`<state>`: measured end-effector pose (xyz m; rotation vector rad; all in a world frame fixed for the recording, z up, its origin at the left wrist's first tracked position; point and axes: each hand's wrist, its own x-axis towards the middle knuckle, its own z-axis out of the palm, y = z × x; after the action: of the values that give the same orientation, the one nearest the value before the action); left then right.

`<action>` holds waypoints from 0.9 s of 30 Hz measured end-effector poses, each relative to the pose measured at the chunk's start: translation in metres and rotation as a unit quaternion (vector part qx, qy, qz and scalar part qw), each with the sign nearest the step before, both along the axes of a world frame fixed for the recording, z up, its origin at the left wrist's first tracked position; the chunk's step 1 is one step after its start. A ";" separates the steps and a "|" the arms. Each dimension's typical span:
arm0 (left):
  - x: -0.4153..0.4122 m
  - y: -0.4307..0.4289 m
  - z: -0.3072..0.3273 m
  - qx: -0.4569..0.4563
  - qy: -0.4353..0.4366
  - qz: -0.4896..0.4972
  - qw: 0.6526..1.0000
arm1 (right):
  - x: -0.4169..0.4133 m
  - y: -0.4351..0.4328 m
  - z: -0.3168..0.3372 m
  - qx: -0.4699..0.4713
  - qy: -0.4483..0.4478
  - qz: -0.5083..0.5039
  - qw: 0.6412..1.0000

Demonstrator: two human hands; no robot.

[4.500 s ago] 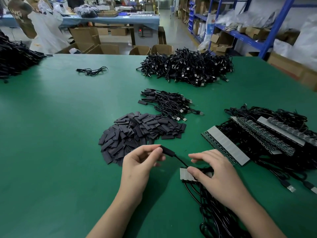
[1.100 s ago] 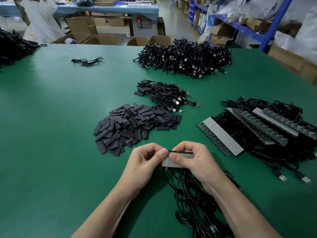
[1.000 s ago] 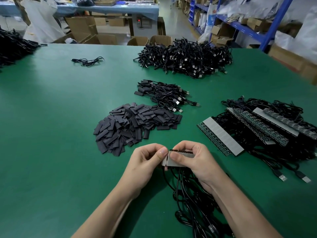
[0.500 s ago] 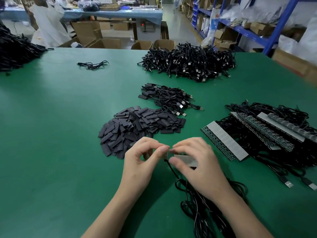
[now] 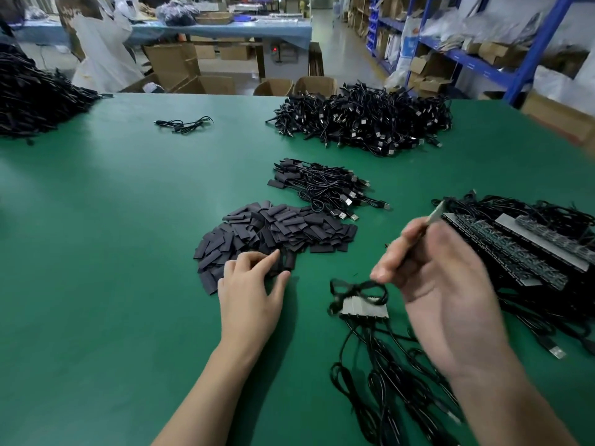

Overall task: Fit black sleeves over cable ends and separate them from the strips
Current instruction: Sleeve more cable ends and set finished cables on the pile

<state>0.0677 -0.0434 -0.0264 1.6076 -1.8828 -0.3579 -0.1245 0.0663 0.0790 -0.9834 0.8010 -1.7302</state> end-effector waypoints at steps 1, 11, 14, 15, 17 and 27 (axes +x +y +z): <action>0.000 0.000 -0.001 -0.004 -0.016 -0.003 1.000 | -0.005 0.001 0.007 -0.007 -0.027 0.001 1.000; 0.005 -0.001 0.007 -0.048 -0.076 0.027 0.996 | -0.036 0.012 0.013 0.061 0.431 -0.140 0.889; 0.007 -0.001 0.008 -0.059 -0.076 0.022 0.995 | -0.025 0.007 -0.019 0.116 0.578 -0.116 0.799; 0.008 -0.001 0.009 -0.063 -0.075 0.018 0.995 | -0.021 0.005 -0.027 0.136 0.606 -0.118 0.775; 0.009 -0.001 0.009 -0.069 -0.060 0.010 0.996 | -0.016 0.001 -0.040 0.165 0.631 -0.123 0.748; 0.000 0.019 0.024 0.143 0.359 -0.277 0.880 | -0.005 0.000 -0.060 0.211 0.380 -0.062 0.898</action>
<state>0.0680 -0.0248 -0.0022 0.8442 -1.6753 -1.3292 -0.1296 0.0662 0.0190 -1.3223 1.6893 -1.1525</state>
